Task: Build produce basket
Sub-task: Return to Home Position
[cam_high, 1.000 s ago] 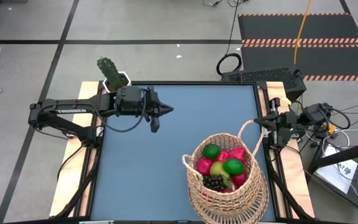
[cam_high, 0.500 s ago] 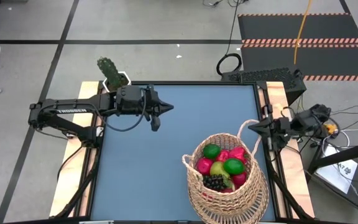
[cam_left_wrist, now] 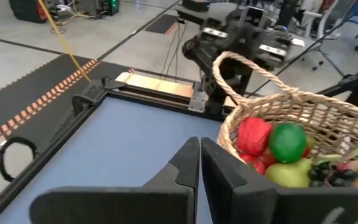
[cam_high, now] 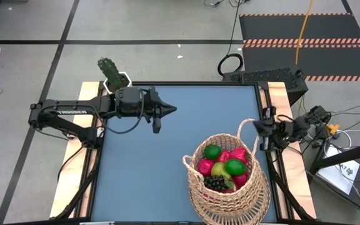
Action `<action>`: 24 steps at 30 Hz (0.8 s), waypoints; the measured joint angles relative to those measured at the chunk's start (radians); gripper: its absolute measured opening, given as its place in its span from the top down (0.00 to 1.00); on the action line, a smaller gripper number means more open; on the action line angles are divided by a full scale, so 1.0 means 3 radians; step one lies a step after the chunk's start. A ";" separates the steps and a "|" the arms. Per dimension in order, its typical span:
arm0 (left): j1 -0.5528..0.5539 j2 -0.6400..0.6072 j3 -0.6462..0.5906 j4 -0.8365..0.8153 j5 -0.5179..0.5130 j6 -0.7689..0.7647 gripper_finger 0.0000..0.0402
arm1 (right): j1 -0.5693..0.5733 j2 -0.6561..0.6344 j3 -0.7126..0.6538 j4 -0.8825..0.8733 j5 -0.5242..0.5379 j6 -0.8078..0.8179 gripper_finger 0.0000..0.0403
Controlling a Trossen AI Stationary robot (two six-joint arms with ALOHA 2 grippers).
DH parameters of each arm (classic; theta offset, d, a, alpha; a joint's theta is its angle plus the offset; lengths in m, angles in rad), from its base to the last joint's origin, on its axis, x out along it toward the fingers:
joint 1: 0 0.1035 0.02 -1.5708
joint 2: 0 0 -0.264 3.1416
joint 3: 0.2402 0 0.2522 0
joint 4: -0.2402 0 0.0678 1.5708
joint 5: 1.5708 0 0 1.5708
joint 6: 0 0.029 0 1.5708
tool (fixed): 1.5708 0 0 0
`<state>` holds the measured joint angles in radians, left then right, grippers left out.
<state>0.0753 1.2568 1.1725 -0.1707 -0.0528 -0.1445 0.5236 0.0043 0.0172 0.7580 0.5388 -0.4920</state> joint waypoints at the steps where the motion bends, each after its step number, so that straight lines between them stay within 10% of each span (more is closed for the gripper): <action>1: -0.0022 0.0000 0.0000 0.0000 0.0000 -0.0001 0.96 | 0.0000 -0.0009 0.0014 -0.0093 0.0078 0.0069 1.00; 24: -0.0163 0.0000 0.0000 -0.0036 -0.0155 0.0126 0.96 | -0.0003 0.0112 -0.0002 -0.1898 -0.0420 0.1874 1.00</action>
<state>0.0265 1.2568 1.1725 -0.1814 -0.0994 -0.1066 0.5228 0.0380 0.0166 0.1886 0.4128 0.0702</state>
